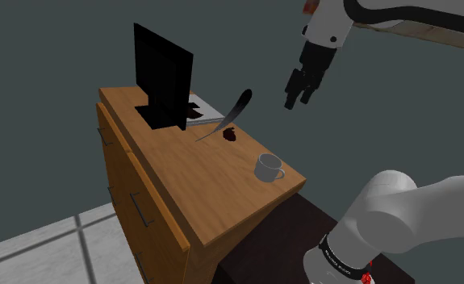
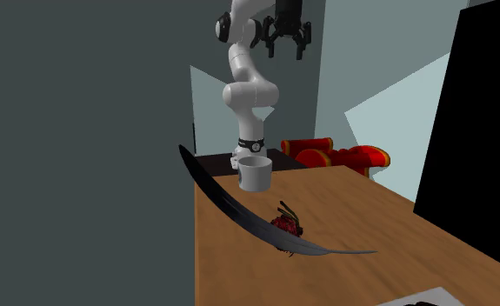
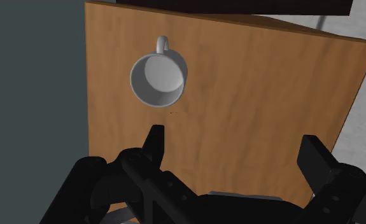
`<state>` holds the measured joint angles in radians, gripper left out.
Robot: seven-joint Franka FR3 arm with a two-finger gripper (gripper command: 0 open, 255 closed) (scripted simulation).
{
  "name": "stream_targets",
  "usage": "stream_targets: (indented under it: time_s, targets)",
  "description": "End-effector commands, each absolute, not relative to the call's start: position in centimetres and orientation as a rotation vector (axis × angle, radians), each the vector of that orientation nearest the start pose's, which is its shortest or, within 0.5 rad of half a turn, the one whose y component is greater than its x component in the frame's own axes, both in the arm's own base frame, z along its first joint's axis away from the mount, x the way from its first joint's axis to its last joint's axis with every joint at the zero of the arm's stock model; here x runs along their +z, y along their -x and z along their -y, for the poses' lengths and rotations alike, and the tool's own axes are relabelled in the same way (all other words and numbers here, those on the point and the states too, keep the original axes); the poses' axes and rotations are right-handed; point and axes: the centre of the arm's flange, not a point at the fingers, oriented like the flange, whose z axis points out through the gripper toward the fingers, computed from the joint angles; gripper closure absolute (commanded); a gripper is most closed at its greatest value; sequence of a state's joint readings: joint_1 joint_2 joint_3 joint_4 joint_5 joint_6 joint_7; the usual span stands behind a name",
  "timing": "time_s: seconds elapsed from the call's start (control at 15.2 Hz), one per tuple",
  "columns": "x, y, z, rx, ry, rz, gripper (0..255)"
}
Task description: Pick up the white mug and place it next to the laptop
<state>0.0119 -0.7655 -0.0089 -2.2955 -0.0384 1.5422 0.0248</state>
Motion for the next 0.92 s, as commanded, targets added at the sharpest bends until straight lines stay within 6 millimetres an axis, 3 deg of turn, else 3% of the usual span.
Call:
stream_targets:
  time_s: [0.0,0.86]
  targets:
    - [61.0,-31.0,0.4,-0.02,3.173,-0.033,0]
    - [44.5,-33.5,4.0,-0.057,3.186,-0.005,0]
